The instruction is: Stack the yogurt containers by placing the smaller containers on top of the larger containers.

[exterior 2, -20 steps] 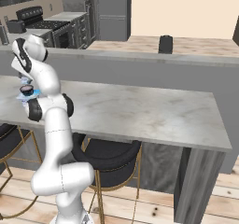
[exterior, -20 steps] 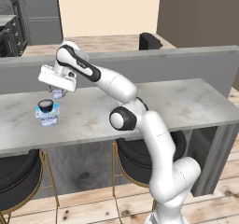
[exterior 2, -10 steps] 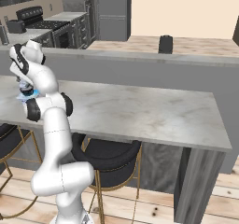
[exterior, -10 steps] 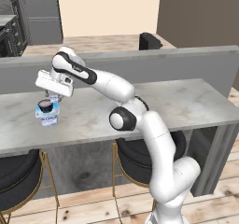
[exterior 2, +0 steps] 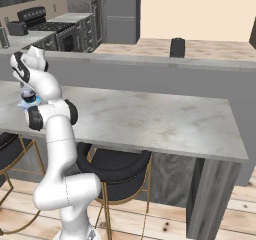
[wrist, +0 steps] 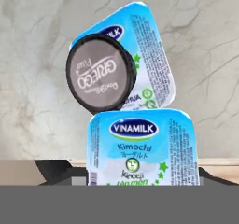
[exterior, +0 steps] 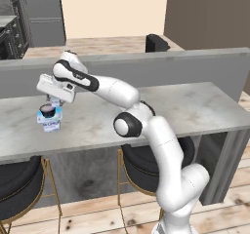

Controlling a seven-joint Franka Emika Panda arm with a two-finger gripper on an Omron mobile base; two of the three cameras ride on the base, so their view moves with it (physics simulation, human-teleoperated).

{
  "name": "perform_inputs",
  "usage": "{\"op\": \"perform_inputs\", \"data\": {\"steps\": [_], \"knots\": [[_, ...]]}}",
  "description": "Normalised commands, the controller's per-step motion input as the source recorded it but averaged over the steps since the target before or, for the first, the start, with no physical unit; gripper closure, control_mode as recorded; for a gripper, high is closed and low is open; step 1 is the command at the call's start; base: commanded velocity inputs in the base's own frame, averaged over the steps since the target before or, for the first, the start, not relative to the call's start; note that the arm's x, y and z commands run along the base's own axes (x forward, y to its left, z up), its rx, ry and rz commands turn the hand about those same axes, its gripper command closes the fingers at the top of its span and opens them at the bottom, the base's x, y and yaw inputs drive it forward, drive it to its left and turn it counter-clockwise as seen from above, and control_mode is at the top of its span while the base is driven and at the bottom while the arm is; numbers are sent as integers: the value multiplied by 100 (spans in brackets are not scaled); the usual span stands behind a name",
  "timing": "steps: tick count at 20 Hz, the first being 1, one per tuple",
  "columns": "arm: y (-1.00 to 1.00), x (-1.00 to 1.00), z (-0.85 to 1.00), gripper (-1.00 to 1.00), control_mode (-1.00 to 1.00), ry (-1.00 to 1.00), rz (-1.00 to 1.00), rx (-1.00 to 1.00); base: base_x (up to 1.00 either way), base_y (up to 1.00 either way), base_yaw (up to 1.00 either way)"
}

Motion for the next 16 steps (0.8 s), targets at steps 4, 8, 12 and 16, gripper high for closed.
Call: {"op": "perform_inputs", "data": {"steps": [4,8,12,16], "knots": [[0,38,0,100,-100,-12,-2,0,0,0,0],[16,22,0,100,-100,-15,-2,0,0,0,0],[29,17,0,100,-100,-16,-1,0,0,0,0],[26,18,0,100,-100,-15,-1,0,0,0,0]]}}
